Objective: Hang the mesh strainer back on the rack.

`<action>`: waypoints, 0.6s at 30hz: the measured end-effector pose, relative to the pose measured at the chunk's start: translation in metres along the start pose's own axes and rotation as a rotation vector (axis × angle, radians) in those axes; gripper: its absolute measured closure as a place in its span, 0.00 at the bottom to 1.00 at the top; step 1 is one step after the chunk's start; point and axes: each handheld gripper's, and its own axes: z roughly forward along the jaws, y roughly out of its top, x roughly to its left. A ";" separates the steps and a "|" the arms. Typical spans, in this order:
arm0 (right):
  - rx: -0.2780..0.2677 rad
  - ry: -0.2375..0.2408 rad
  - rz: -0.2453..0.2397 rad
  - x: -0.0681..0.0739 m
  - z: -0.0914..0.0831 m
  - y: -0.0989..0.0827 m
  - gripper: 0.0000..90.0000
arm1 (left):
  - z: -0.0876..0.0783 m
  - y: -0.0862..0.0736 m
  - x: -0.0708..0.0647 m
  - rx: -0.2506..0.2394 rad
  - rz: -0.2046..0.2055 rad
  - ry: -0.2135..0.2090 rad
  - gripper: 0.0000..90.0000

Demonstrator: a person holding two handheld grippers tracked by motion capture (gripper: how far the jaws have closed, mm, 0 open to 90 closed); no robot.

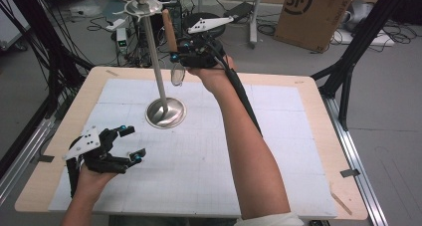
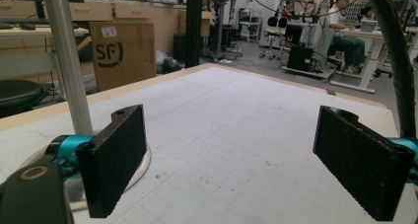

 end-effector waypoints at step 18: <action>0.033 -0.024 -0.009 0.003 -0.004 0.001 0.60 | 0.000 0.000 0.000 0.003 0.006 -0.001 0.15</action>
